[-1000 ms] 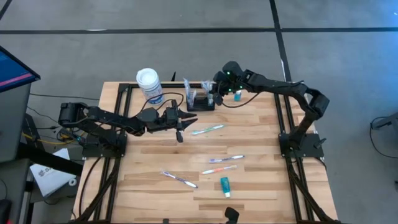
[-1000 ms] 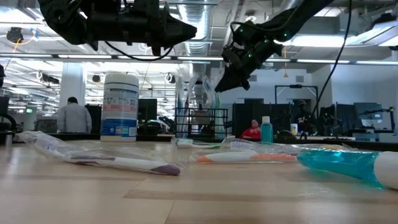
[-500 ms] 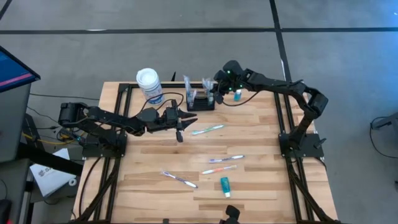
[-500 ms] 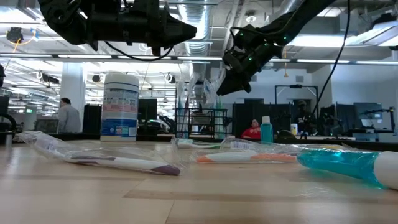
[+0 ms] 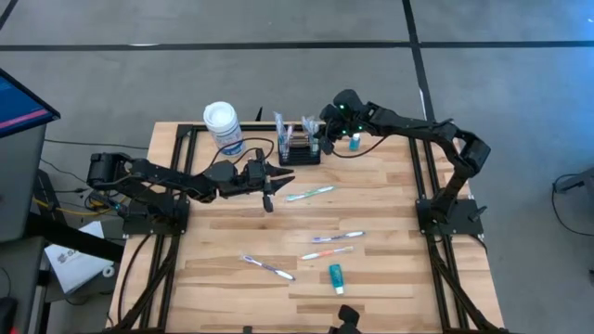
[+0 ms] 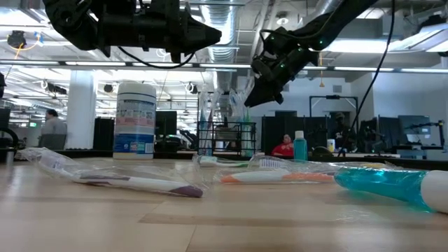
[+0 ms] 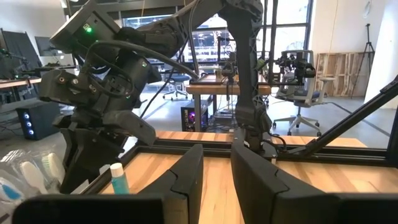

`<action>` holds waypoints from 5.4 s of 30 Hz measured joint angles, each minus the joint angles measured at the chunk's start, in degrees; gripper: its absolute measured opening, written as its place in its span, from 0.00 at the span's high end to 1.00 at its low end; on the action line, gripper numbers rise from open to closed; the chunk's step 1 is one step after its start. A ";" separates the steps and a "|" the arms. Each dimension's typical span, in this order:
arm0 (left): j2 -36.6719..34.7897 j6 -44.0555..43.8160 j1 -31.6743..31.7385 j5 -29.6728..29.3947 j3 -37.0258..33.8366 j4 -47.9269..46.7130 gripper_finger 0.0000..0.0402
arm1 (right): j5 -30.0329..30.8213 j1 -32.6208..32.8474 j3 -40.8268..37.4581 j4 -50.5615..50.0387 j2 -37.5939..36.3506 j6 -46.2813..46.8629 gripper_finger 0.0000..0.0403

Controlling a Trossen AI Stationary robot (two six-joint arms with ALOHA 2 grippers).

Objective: Pick & Place toothbrushing station
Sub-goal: Put the top green toothbrush into the black wire organizer, then put the top blue mouthwash into the black wire organizer

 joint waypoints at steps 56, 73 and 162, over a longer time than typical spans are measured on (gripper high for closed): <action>0.00 0.00 0.00 0.07 0.00 -2.25 0.81 | -2.75 -10.23 7.30 -31.25 -1.07 -6.58 0.59; 0.00 0.00 0.00 0.18 0.00 -2.51 0.81 | 3.69 -13.41 7.30 -34.56 -0.81 -11.11 0.60; -0.02 3.26 1.66 0.08 0.00 -3.45 0.81 | 10.78 -13.30 19.45 -46.76 20.84 -24.41 0.64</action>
